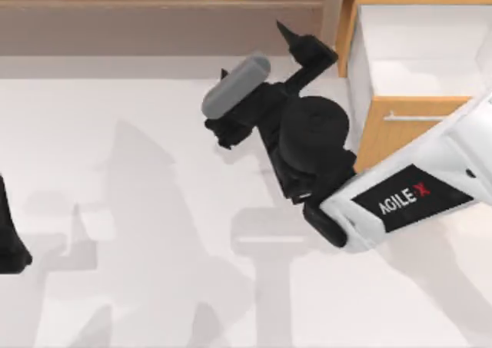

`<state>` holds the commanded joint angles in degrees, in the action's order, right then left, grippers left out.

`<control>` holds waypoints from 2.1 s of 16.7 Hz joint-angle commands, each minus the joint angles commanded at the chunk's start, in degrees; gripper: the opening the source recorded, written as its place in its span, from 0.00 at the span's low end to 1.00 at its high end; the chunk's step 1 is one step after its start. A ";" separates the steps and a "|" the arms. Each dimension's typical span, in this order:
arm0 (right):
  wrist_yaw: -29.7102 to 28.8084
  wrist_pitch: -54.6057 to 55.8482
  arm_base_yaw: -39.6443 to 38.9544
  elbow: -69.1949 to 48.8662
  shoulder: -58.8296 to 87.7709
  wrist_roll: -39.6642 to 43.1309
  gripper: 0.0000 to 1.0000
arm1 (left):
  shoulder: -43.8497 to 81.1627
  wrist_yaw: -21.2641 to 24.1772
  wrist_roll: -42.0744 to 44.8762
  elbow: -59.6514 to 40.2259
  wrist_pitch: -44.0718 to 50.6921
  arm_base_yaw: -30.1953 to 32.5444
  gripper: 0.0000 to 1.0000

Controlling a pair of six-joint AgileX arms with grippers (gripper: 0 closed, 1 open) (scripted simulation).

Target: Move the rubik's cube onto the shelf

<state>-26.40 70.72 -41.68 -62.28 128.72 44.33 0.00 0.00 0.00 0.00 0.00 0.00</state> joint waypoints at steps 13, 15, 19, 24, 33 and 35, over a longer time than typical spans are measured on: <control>5.43 28.28 17.80 48.23 -14.91 41.75 1.00 | 0.00 0.00 0.00 0.00 0.00 0.00 1.00; 4.89 29.61 20.94 49.64 -15.32 44.13 1.00 | 0.00 0.00 0.00 0.00 0.00 0.00 1.00; 4.71 29.95 21.82 49.96 -15.41 44.77 1.00 | 0.00 0.00 0.00 0.00 0.00 0.00 1.00; 5.20 28.86 22.32 48.29 -14.85 44.75 1.00 | 0.00 0.00 0.00 0.00 0.00 0.00 1.00; 6.89 25.53 24.02 44.57 -14.48 44.79 1.00 | 0.00 0.00 0.00 0.00 0.00 0.00 1.00; 6.89 25.53 24.02 44.57 -14.48 44.79 0.85 | 0.00 0.00 0.00 0.00 0.00 0.00 1.00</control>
<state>-19.51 96.25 -17.66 -17.72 114.25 89.12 0.00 0.00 0.00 0.00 0.00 0.00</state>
